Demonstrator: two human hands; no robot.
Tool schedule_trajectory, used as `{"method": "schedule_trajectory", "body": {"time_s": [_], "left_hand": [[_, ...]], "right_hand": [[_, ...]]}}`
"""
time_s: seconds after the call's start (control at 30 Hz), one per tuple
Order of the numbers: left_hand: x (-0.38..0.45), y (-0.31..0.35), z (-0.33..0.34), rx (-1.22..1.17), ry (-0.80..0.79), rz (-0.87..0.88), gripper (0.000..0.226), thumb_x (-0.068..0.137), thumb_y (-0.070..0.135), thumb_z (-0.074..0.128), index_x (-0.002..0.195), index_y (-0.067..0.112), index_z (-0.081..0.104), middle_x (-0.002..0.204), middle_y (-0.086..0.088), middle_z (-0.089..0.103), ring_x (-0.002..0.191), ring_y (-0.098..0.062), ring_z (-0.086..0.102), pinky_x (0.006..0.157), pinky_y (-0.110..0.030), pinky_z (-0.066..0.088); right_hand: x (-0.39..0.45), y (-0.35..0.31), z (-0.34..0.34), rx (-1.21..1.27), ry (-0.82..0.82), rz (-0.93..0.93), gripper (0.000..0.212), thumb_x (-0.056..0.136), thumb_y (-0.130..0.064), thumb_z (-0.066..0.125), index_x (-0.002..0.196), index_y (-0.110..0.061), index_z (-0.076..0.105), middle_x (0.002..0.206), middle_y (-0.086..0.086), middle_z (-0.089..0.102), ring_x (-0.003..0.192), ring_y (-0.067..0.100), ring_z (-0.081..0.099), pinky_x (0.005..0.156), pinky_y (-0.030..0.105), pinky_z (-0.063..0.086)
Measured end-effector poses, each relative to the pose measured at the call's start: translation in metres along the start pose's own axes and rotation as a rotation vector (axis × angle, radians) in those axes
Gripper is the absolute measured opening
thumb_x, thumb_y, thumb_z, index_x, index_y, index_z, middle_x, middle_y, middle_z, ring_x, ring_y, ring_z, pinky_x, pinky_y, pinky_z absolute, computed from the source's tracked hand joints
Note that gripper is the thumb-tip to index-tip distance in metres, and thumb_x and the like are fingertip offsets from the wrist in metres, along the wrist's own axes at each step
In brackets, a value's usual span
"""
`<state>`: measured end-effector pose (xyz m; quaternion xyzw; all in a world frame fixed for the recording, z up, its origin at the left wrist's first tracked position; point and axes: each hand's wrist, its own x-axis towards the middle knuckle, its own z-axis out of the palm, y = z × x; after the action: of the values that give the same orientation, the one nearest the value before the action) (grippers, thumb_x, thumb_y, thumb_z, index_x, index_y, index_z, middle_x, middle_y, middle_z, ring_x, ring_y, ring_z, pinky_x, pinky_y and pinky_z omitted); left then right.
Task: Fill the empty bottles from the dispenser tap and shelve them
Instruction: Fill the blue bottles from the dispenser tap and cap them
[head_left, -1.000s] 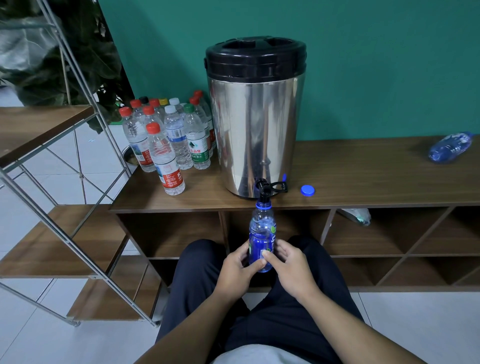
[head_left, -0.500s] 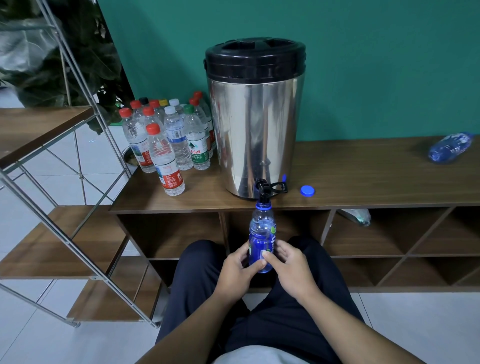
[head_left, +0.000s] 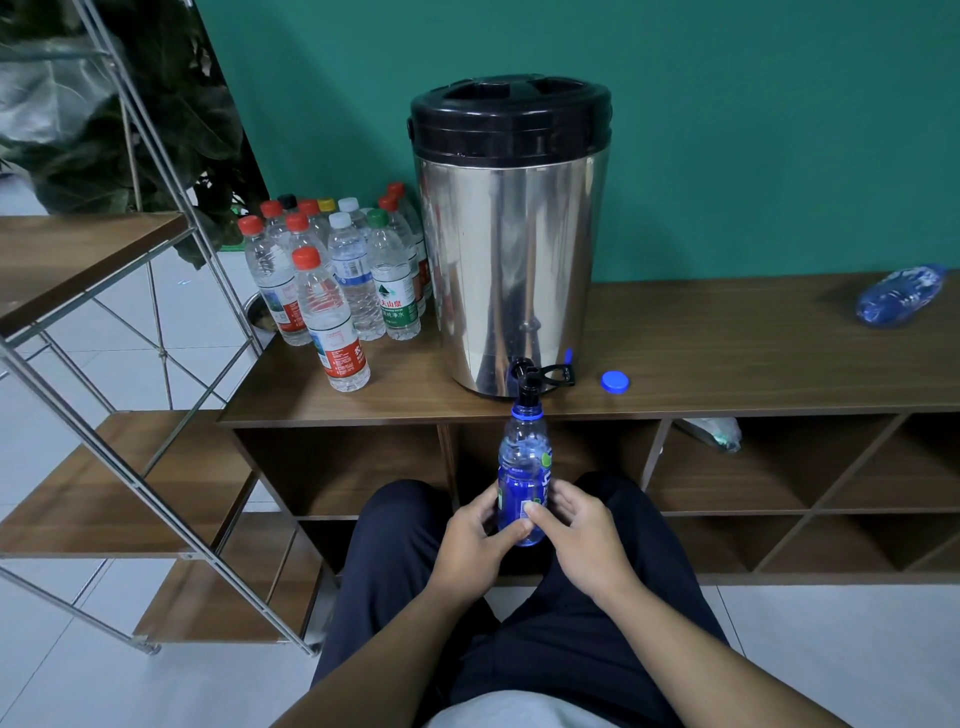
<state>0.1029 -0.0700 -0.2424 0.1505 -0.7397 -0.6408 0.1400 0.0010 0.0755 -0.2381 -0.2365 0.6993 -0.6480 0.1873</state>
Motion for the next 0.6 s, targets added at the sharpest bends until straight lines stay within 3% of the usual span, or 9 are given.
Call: {"method": "schedule_trajectory", "body": {"time_s": [0.6], "left_hand": [[-0.0004, 0.0008, -0.0002, -0.028, -0.003, 0.006, 0.050, 0.106, 0.006, 0.076, 0.151, 0.024, 0.067, 0.140, 0.004, 0.078, 0.134, -0.017, 0.072, 0.117, -0.040, 0.056]], "right_hand": [[0.0011, 0.0016, 0.0000, -0.002, -0.003, 0.005, 0.031, 0.103, -0.007, 0.076, 0.130, -0.022, 0.077, 0.122, -0.017, 0.081, 0.119, 0.002, 0.073, 0.097, 0.011, 0.054]]}}
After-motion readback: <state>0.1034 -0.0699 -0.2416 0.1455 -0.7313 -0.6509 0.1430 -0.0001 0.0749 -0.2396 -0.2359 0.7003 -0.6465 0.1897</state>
